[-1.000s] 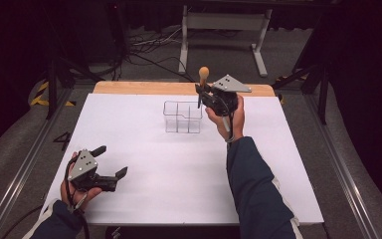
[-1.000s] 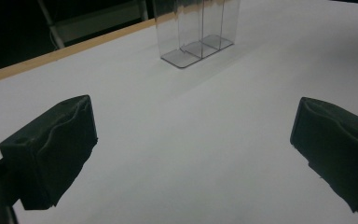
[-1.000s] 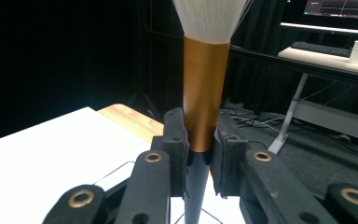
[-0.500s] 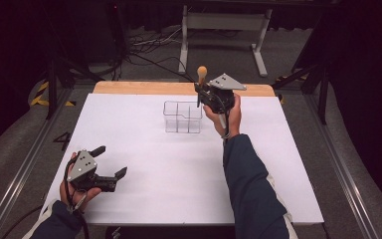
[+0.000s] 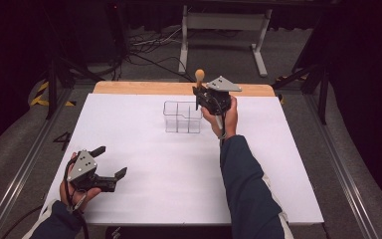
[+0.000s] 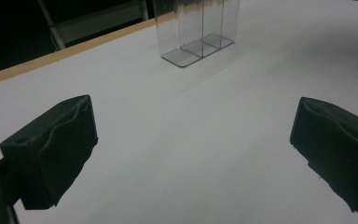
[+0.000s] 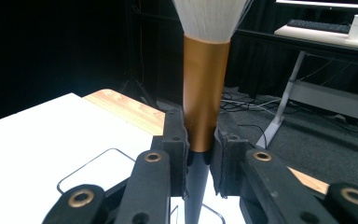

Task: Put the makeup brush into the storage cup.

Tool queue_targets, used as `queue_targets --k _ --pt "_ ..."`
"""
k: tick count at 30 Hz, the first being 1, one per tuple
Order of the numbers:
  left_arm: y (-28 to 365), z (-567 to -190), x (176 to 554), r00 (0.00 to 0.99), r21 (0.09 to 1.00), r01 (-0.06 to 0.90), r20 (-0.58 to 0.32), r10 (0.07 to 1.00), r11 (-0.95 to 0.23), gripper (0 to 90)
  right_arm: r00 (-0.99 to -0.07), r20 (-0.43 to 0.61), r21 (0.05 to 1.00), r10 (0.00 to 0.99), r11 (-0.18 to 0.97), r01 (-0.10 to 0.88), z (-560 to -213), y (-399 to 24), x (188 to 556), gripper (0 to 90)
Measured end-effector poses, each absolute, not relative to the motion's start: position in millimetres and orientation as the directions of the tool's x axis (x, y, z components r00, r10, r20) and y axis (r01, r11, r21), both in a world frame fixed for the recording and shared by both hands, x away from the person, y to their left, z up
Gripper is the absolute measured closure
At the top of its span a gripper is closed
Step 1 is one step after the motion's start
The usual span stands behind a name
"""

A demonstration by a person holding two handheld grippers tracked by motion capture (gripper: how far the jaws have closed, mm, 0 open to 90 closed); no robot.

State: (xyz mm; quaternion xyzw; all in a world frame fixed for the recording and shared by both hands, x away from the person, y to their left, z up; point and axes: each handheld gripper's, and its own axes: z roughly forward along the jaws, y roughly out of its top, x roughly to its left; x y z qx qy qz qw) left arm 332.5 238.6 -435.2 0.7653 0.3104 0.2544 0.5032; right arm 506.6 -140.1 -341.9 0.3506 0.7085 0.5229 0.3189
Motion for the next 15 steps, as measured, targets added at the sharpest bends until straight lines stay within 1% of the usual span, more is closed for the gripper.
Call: queue_targets --k 15 --pt "238 -435 332 0.676 0.928 0.217 0.081 0.733 -0.303 1.5 -0.552 -0.067 0.955 0.831 0.214 0.207 -363 -139 507 78.1"
